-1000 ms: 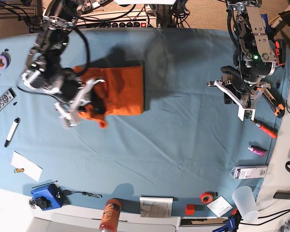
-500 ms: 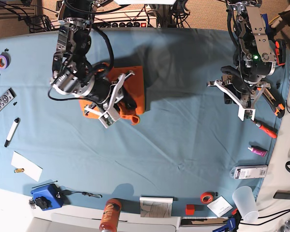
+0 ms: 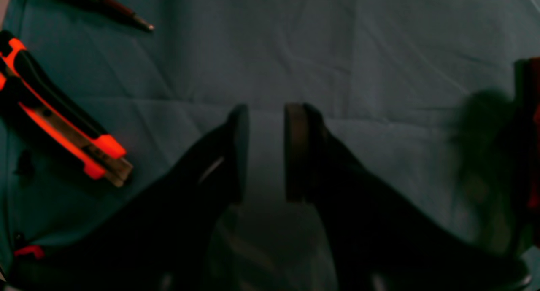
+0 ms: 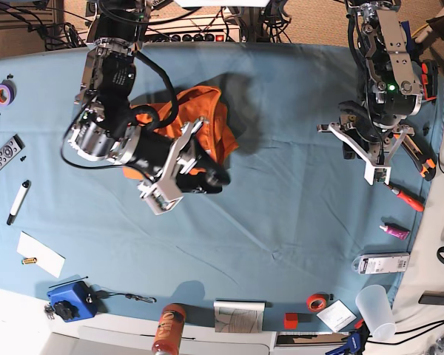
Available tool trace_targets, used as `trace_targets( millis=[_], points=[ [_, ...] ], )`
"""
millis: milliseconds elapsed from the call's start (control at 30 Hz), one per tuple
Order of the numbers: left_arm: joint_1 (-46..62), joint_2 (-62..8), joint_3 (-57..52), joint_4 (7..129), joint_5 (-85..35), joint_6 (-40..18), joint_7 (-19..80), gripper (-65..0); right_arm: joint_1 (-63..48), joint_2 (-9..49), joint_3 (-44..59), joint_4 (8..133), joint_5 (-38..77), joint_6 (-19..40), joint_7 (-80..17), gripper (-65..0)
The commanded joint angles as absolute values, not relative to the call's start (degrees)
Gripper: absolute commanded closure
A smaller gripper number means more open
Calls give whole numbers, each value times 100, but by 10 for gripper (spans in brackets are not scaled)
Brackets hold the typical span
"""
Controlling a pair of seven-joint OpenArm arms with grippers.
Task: Layout the t-shirt on the table in an organized manner, then fold the t-shirt properly
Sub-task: 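Grasp the folded shirt bundle with both grippers and lift its edge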
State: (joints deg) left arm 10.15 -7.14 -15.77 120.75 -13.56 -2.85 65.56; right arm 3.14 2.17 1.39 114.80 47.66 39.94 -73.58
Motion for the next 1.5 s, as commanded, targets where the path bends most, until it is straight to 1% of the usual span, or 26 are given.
trace_targets(
  millis=[0, 33, 167, 267, 367, 500, 567, 700, 800, 900, 967, 1200, 1300, 1333, 1367, 1467],
  points=[
    [978, -749, -1577, 12184, -1374, -305, 6453, -135, 368, 220, 272, 11590, 4762, 4000, -7269, -25],
    [989, -751, -1577, 12184, -1374, -303, 6453, -135, 342, 222, 412, 11587, 4724, 4000, -7295, 0],
    [1094, -749, -1577, 12182, -1500, -305, 6453, -135, 71, 266, 1135, 11585, 4753, 4000, -7406, 0],
    [1164, -749, -1555, 12182, -1874, -320, 6451, -135, -233, 495, 1557, 11520, 5113, 4000, -7500, 0],
    [1175, -749, -1439, 12178, -2399, -718, 6377, -135, -471, 687, 1710, 11225, 5315, 4000, -7498, 0],
    [1173, -749, -1007, 12178, -2884, -1127, 5916, -135, -491, 714, 1573, 10422, 5376, 4000, -7354, 0],
    [1155, -749, -683, 12178, -2877, -1306, 5734, -135, -436, 714, 1411, 9915, 5374, 4000, -7188, 0],
    [1127, -749, 30, 12178, -2877, -1645, 5485, -135, -161, 711, 849, 8919, 5306, 4000, -7183, 0],
    [1120, -746, 552, 12178, -2847, -1682, 5387, -135, 86, 696, 449, 8462, 5179, 4000, -7087, 0],
    [1092, -746, 969, 12178, -2432, -1647, 5393, -135, 211, 541, 381, 8499, 5275, 4000, -7227, 0],
    [1066, -746, 1157, 12178, -2246, -1614, 5391, -135, 204, 467, 464, 8744, 5505, 4000, -7363, 0],
    [1046, -709, 1337, 12171, -2239, -1605, 5199, -135, 207, 399, 1076, 9789, 5607, 4000, -7505, 0],
    [1048, -558, 1337, 12143, -1962, -1234, 5201, -136, 207, 399, 1487, 9972, 5572, 4000, -7502, 0],
    [1048, -504, 1337, 12127, -1820, -1138, 5201, -143, 209, 399, 1660, 10012, 5540, 4000, -7502, 0],
    [1050, -447, 1337, 12108, -1693, -1138, 5201, -166, 209, 399, 1839, 10020, 5516, 4000, -7500, 0],
    [1066, -410, 1337, 12108, -1645, -1164, 5135, -255, 207, 421, 2357, 10018, 5304, 4000, -7502, 0]
  ],
)
